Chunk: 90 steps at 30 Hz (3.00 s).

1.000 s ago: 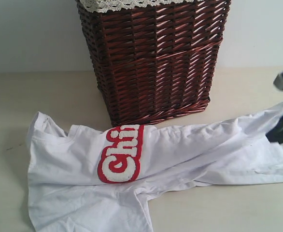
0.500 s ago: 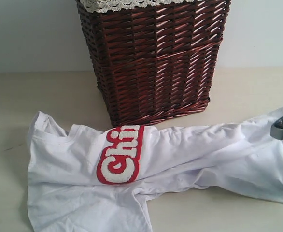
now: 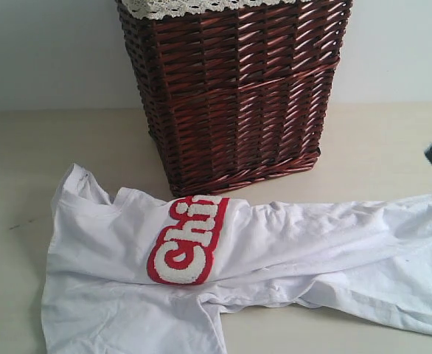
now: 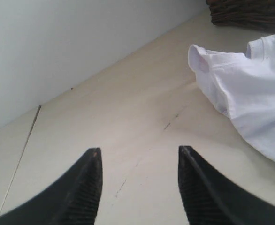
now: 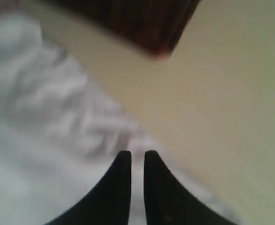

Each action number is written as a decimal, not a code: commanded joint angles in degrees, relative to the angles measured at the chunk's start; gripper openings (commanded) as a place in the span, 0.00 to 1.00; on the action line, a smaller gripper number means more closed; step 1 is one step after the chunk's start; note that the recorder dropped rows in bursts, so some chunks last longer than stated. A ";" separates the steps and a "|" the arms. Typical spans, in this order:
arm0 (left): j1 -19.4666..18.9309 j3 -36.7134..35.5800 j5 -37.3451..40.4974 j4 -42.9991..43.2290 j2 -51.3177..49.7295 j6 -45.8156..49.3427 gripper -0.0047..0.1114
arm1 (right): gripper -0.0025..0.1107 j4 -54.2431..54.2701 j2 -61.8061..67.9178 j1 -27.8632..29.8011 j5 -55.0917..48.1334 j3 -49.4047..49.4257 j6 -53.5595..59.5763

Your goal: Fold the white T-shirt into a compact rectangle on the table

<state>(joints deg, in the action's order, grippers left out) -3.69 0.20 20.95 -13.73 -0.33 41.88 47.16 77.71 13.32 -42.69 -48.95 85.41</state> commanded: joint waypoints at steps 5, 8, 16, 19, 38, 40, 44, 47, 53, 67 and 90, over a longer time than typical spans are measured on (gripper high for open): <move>0.35 -0.20 -0.25 -0.13 0.33 -0.06 0.47 | 0.14 52.78 -16.93 0.04 4.69 10.63 32.78; 0.35 -0.20 -0.25 -0.13 0.33 -0.06 0.47 | 0.15 52.78 -23.76 0.04 10.27 18.29 35.78; 0.35 -0.20 -0.25 -0.24 0.33 -0.06 0.47 | 0.42 52.78 -53.89 0.04 21.12 38.89 35.78; 0.35 -0.20 -0.25 -0.24 0.33 -0.06 0.47 | 0.47 52.78 -64.59 0.04 22.24 43.11 35.78; 0.35 -0.20 -0.25 -0.24 0.33 -0.06 0.47 | 0.47 40.71 -77.71 0.04 23.14 48.95 2.80; 0.35 -0.20 -0.25 -0.24 0.33 -0.06 0.47 | 0.47 33.86 -77.71 0.04 22.00 48.95 -8.98; 0.35 -0.20 -0.25 -0.24 0.33 -0.06 0.47 | 0.47 21.00 -77.71 -1.73 22.12 48.95 -19.41; 0.35 -0.20 -0.25 -0.24 0.33 -0.06 0.47 | 0.47 15.42 -77.71 -3.37 20.55 48.95 -19.41; 0.35 -0.20 -0.25 -0.24 0.33 -0.06 0.47 | 0.47 3.86 -77.71 -8.83 37.33 48.95 -22.39; 0.35 -0.20 -0.25 -0.24 0.33 -0.06 0.47 | 0.47 26.71 -70.61 -14.03 47.20 48.95 -26.05; 0.35 -0.20 -0.25 -0.24 0.33 -0.06 0.47 | 0.47 -40.73 -70.47 -16.01 27.76 48.95 -86.34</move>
<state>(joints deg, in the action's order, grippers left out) -3.69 0.20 20.95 -13.73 -0.33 41.88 9.23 7.91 -2.63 -10.40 -0.16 4.57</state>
